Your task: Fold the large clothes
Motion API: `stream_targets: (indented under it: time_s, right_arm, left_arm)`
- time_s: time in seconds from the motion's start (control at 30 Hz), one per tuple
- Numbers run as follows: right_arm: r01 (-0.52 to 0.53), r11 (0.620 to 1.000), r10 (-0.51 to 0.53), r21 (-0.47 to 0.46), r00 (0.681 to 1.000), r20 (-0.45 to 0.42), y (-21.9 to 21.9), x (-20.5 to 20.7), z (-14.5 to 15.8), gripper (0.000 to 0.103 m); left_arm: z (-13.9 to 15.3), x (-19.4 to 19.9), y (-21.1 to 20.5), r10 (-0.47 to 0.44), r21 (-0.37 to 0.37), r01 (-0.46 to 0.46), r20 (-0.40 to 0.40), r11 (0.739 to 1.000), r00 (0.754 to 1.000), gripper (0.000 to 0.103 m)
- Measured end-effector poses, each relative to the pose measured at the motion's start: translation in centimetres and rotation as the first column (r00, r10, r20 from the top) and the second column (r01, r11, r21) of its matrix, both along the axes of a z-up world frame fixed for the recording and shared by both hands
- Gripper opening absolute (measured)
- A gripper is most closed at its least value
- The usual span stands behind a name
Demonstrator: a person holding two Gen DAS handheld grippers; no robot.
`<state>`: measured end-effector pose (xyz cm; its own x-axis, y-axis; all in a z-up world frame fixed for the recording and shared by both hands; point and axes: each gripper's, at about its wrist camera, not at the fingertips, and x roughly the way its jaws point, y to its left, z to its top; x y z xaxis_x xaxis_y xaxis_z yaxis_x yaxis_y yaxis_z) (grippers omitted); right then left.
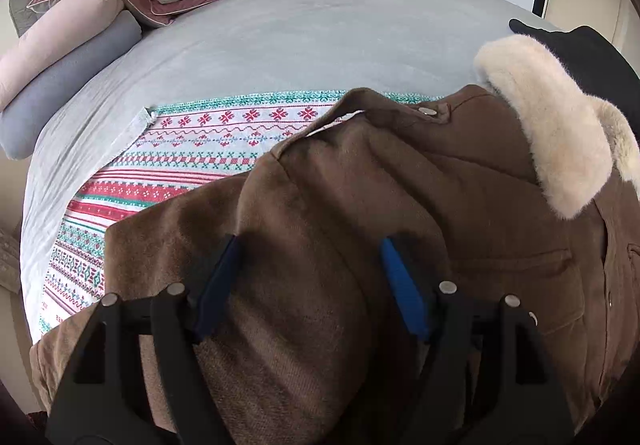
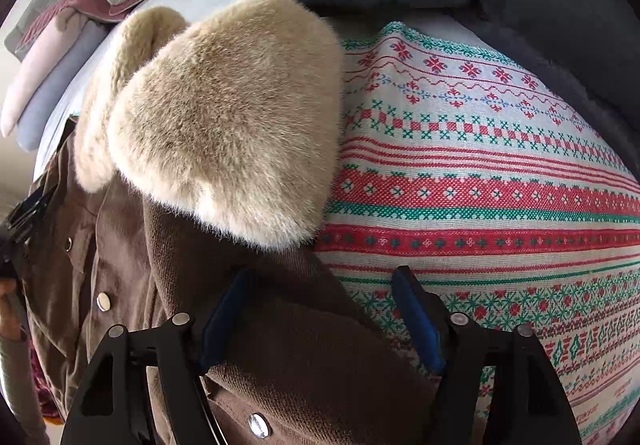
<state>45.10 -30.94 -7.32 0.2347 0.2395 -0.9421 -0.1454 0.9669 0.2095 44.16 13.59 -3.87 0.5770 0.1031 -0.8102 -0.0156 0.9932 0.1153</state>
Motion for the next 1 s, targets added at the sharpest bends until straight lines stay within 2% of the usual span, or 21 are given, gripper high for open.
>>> stream_targets:
  time_s: [0.03, 0.07, 0.17, 0.23, 0.3, 0.43, 0.57, 0.6, 0.63, 0.67, 0.7, 0.73, 0.77, 0.83, 0.87, 0.9, 0.93, 0.97, 1.0]
  right_arm:
    - [-0.020, 1.000, 0.020, 0.022, 1.000, -0.001, 0.5, -0.2, 0.0, 0.047]
    - [-0.036, 0.999, 0.036, 0.012, 0.999, 0.002, 1.2, -0.7, 0.2, 0.045]
    - [-0.074, 0.992, 0.080, -0.105, 0.995, 0.061, 3.3, -2.2, 0.8, 0.030]
    - [-0.042, 0.979, 0.071, -0.201, 0.988, 0.138, 4.8, -3.5, 1.5, 0.016]
    - [-0.013, 0.958, 0.084, -0.286, 0.968, 0.237, 6.1, -5.4, 2.9, 0.009]
    - [0.098, 0.924, 0.076, -0.369, 0.900, 0.430, 6.2, -7.3, 6.7, 0.008]
    - [0.231, 0.890, -0.006, -0.393, 0.868, 0.497, 4.2, -5.2, 8.5, 0.007]
    - [0.258, 0.871, -0.008, -0.417, 0.858, 0.514, 3.9, -4.5, 8.7, 0.005]
    - [0.290, 0.843, 0.001, -0.453, 0.842, 0.540, 3.6, -4.0, 8.8, 0.000]
    - [0.364, 0.764, 0.024, -0.532, 0.808, 0.589, 3.9, -3.5, 9.1, 0.000]
    - [0.405, 0.718, 0.045, -0.566, 0.785, 0.618, 3.5, -3.0, 9.6, 0.000]
    - [0.414, 0.723, 0.021, -0.553, 0.786, 0.617, 2.4, -2.8, 10.2, 0.000]
    - [0.405, 0.760, -0.021, -0.508, 0.798, 0.603, 1.4, -2.6, 11.0, 0.000]
    - [0.370, 0.831, -0.075, -0.415, 0.814, 0.576, 0.7, -3.8, 13.0, 0.004]
    - [0.345, 0.851, -0.070, -0.397, 0.823, 0.563, 1.0, -4.4, 13.7, 0.007]
    - [0.315, 0.861, -0.050, -0.398, 0.833, 0.551, 1.2, -5.4, 14.1, 0.017]
    - [0.291, 0.864, -0.027, -0.410, 0.841, 0.540, 1.5, -6.1, 14.4, 0.033]
    - [0.270, 0.867, -0.007, -0.420, 0.847, 0.531, 1.9, -7.3, 14.7, 0.046]
    - [0.247, 0.875, 0.011, -0.417, 0.850, 0.527, 2.3, -8.7, 15.0, 0.065]
  left_arm:
    - [-0.2, 0.0, -0.2, 0.004, 0.004, -0.004, 0.007, 1.000, 1.000, 0.074]
    - [-0.3, -0.1, -0.4, 0.011, 0.002, -0.011, 0.012, 1.000, 1.000, 0.074]
    - [-0.6, -0.4, -0.8, 0.033, -0.027, -0.032, 0.027, 0.999, 0.999, 0.074]
    - [-0.7, -0.7, -1.1, 0.036, -0.015, -0.035, 0.042, 0.999, 0.999, 0.074]
    - [-0.6, -1.0, -1.2, 0.032, -0.014, -0.031, 0.053, 0.999, 0.998, 0.074]
    - [-0.1, -2.0, -0.9, 0.031, -0.056, -0.028, 0.056, 0.998, 0.998, 0.074]
    - [0.5, -3.7, -1.2, -0.013, -0.067, 0.018, 0.068, 0.998, 0.998, 0.074]
    - [0.7, -4.2, -1.4, -0.025, -0.066, 0.030, 0.070, 0.997, 0.997, 0.074]
    - [0.9, -4.7, -1.6, -0.039, -0.065, 0.043, 0.069, 0.997, 0.997, 0.074]
    - [1.1, -5.2, -1.6, -0.051, -0.063, 0.055, 0.068, 0.996, 0.996, 0.074]
    - [1.3, -5.9, -1.7, -0.059, -0.061, 0.063, 0.072, 0.996, 0.996, 0.074]
    - [1.7, -6.6, -1.7, -0.066, -0.064, 0.071, 0.082, 0.995, 0.994, 0.074]
    - [1.9, -7.3, -1.6, -0.076, -0.072, 0.082, 0.088, 0.994, 0.993, 0.074]
    - [2.4, -8.6, -1.5, -0.092, -0.082, 0.099, 0.084, 0.992, 0.992, 0.075]
    - [2.5, -9.1, -1.4, -0.094, -0.081, 0.101, 0.079, 0.992, 0.992, 0.075]
    - [2.7, -9.7, -1.3, -0.095, -0.080, 0.100, 0.071, 0.992, 0.993, 0.076]
    - [2.9, -10.2, -1.2, -0.091, -0.080, 0.095, 0.062, 0.992, 0.994, 0.078]
    - [3.1, -10.8, -1.2, -0.086, -0.082, 0.090, 0.052, 0.993, 0.995, 0.079]
    - [3.4, -11.5, -1.1, -0.080, -0.087, 0.084, 0.042, 0.993, 0.996, 0.079]
